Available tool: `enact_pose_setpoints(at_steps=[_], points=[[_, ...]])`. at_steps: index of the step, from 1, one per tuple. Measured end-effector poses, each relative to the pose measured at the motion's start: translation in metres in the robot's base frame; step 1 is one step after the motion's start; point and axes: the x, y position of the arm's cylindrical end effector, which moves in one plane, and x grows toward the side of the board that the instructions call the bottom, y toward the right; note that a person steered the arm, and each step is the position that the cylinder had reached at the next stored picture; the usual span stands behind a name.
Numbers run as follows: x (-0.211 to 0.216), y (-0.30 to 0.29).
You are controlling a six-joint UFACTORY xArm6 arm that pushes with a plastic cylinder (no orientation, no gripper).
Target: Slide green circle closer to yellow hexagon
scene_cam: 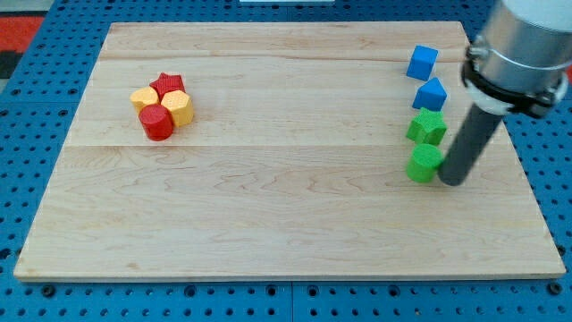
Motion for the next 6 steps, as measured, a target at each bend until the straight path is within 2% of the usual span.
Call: enact_pose_setpoints(at_steps=[1,2,4,6], points=[[-0.008,-0.047],[-0.018,-0.069],[-0.039,-0.034],[-0.044,-0.134]])
